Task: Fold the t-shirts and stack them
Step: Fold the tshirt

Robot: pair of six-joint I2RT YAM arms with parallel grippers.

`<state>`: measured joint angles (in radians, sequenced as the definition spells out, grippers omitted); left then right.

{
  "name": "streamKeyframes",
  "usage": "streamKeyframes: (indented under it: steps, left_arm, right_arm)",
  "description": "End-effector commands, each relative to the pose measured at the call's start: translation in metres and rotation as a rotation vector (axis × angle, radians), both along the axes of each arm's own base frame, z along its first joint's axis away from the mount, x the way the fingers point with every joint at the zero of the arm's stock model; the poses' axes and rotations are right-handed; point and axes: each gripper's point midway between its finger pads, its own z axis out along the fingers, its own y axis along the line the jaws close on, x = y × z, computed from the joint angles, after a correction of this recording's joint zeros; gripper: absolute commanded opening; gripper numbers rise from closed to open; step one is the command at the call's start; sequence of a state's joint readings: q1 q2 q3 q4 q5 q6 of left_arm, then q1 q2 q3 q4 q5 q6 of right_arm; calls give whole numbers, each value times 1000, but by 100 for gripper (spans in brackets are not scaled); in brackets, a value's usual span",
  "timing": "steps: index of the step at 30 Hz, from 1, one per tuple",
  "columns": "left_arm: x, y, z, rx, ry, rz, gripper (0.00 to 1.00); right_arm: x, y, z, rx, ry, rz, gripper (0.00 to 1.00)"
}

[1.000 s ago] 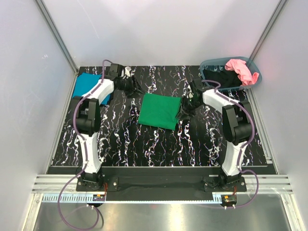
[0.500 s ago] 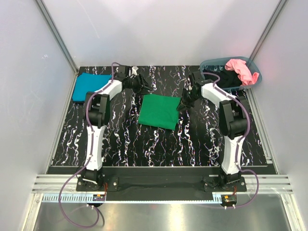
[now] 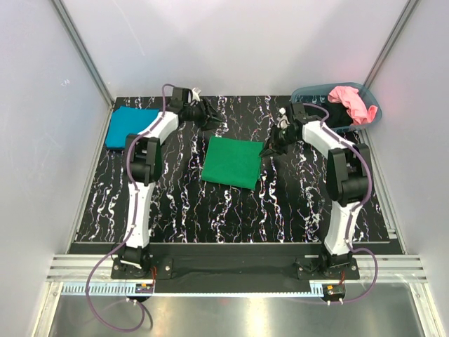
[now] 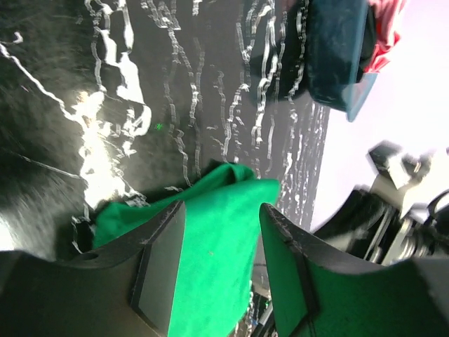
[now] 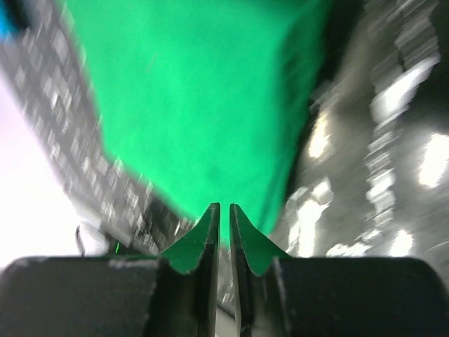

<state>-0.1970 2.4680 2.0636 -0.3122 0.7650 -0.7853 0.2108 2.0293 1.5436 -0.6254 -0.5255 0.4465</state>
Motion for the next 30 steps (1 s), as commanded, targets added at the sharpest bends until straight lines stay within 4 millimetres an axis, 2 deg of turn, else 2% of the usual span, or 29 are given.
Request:
streamKeyframes:
  steps: [1, 2, 3, 4, 5, 6, 7, 8, 9, 10, 11, 12, 16, 18, 19, 20, 23, 25, 27, 29, 30]
  left_arm:
    - [-9, 12, 79, 21, -152, 3, 52]
    - [-16, 15, 76, 37, -142, 5, 52]
    - [-23, 17, 79, 49, -142, 3, 52]
    - [-30, 21, 89, 74, -181, -6, 52]
    - [-46, 26, 69, 104, -122, -14, 52]
    - [-53, 30, 63, 140, -127, -25, 53]
    - [-64, 33, 66, 156, -128, -30, 53]
    - [-81, 38, 47, 178, -66, -42, 53]
    - [-91, 39, 41, 187, -51, -58, 53]
    - [-100, 41, 38, 189, -41, -63, 53]
    - [-109, 39, 46, 188, -56, -75, 53]
    - [-125, 41, 32, 203, -23, -86, 53]
    - [-159, 33, 24, 211, 0, -125, 53]
    - [-172, 27, 21, 184, 26, -142, 54]
    - [-183, 26, 8, 173, 53, -146, 54]
    - [-189, 26, 4, 167, 64, -150, 53]
    - [-206, 35, -17, 209, 114, -136, 53]
    - [-213, 45, -35, 271, 173, -125, 54]
    - [-212, 51, -37, 283, 190, -107, 54]
    - [-209, 52, -30, 283, 177, -92, 54]
    - [-207, 52, -26, 283, 173, -88, 55]
  right_arm:
    - [-44, 31, 27, 152, -1, 131, 17]
    - [-52, 34, 27, 188, 15, 146, 17]
    - [-62, 34, 20, 200, 33, 156, 17]
    - [-67, 34, 16, 207, 47, 161, 18]
    - [-72, 35, 12, 222, 64, 169, 18]
    - [-79, 34, 4, 229, 81, 179, 18]
    - [-83, 35, -1, 238, 94, 186, 19]
    - [-87, 35, -8, 244, 115, 190, 19]
    - [-92, 32, -18, 229, 133, 189, 19]
    - [-94, 28, -26, 198, 140, 182, 19]
    - [-95, 26, -33, 180, 151, 180, 19]
    - [-97, 23, -39, 162, 163, 176, 19]
    - [-97, 15, -46, 98, 180, 151, 19]
    - [-97, 13, -41, 87, 175, 132, 19]
    - [-98, 13, -38, 87, 175, 129, 20]
    - [-99, 12, -32, 81, 175, 127, 20]
    - [-95, 12, -12, 76, 150, 120, 20]
    - [-82, 15, 7, 88, 104, 110, 20]
    - [-67, 22, 18, 95, 62, 103, 20]
    - [-56, 26, 14, 78, 55, 94, 18]
    - [-44, 30, 21, 80, 23, 88, 18]
